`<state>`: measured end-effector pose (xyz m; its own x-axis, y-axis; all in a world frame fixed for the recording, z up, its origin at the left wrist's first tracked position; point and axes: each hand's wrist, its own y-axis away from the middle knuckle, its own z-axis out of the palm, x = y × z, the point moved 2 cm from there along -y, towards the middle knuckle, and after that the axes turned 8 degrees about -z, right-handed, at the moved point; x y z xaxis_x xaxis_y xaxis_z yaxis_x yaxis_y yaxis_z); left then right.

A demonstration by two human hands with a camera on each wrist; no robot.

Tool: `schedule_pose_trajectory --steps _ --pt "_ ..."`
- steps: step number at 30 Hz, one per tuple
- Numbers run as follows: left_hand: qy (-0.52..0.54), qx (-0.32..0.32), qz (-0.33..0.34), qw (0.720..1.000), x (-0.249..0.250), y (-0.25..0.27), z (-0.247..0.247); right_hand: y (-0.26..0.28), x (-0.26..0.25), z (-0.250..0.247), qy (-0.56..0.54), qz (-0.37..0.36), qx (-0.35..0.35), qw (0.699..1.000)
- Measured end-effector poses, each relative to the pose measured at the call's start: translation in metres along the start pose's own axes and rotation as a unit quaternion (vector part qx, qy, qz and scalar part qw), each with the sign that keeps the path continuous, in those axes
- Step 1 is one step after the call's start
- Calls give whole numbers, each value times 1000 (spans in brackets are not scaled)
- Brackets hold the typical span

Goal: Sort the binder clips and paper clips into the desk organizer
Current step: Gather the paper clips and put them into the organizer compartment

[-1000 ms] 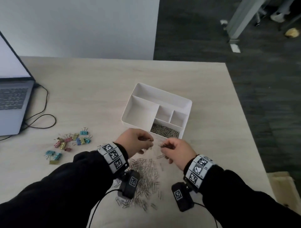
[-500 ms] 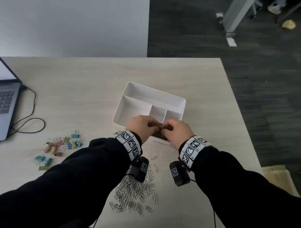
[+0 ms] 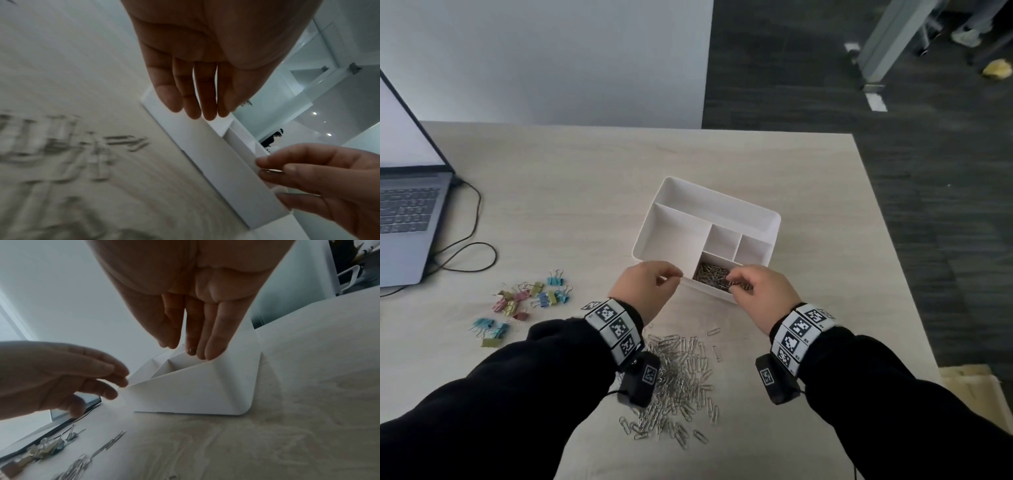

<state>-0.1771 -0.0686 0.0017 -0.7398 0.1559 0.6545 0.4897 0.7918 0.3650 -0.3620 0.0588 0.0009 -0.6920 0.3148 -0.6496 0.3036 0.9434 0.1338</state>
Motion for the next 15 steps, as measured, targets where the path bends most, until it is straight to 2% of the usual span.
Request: schedule_pose_trajectory --steps 6,10,13,15 --pt "-86 21 -44 995 -73 29 -13 18 -2 16 24 -67 13 997" --pt "-180 -28 -52 982 -89 44 -9 30 -8 28 31 -105 44 993" --pt "-232 -69 -22 970 -86 47 6 41 -17 45 53 -137 -15 989" --pt "-265 -85 6 960 -84 45 18 48 -16 62 82 -112 -72 988"
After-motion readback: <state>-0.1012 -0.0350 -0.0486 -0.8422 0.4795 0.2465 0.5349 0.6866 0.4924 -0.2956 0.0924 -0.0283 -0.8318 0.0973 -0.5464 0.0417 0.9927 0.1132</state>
